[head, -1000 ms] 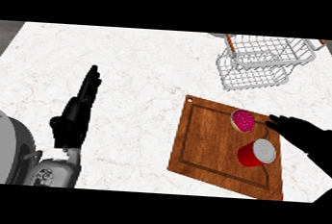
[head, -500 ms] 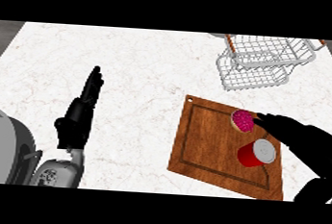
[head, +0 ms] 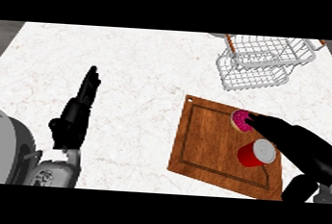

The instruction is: Pick the can from the cutting board and place it in the tiered basket

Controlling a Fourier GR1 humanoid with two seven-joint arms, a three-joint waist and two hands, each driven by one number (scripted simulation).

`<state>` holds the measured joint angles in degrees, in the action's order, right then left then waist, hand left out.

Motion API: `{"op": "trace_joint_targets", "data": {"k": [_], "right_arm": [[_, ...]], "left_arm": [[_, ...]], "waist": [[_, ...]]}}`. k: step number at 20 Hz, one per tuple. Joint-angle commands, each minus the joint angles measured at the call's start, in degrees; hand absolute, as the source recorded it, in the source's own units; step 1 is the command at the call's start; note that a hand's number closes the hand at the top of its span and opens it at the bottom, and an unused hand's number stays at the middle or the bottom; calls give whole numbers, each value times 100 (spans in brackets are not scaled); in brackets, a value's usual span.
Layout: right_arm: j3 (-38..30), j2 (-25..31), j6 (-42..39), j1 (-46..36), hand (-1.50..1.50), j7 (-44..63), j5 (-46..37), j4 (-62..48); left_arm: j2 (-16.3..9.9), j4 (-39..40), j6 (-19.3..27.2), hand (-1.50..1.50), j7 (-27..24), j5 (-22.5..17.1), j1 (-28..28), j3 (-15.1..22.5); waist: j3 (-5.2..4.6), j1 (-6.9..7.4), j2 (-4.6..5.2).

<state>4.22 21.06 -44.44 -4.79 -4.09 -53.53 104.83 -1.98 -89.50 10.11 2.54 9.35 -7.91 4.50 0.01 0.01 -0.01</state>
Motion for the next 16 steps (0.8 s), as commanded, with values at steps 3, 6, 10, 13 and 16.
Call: {"op": "trace_joint_targets", "data": {"k": [3,6,10,13,16], "right_arm": [[190,-153,6,-1,-150,-82,-155,-102],[98,-111,609,-10,-150,-433,-355,-752],[264,-442,332,104,-150,-116,-379,-313],[397,-514,733,717,-150,-234,-477,-87],[283,-785,814,513,-150,-13,-443,-219]], "left_arm": [[-64,675,-188,0,-435,-192,-255,-337],[166,-157,5,0,0,60,186,97],[104,18,-37,0,7,56,-20,-32],[173,-113,35,0,-86,111,157,63],[36,25,-55,0,47,98,-70,-109]], "waist": [[-1,-9,4],[0,12,0],[-1,-4,-2],[0,-13,-5],[-1,-14,-3]]}}
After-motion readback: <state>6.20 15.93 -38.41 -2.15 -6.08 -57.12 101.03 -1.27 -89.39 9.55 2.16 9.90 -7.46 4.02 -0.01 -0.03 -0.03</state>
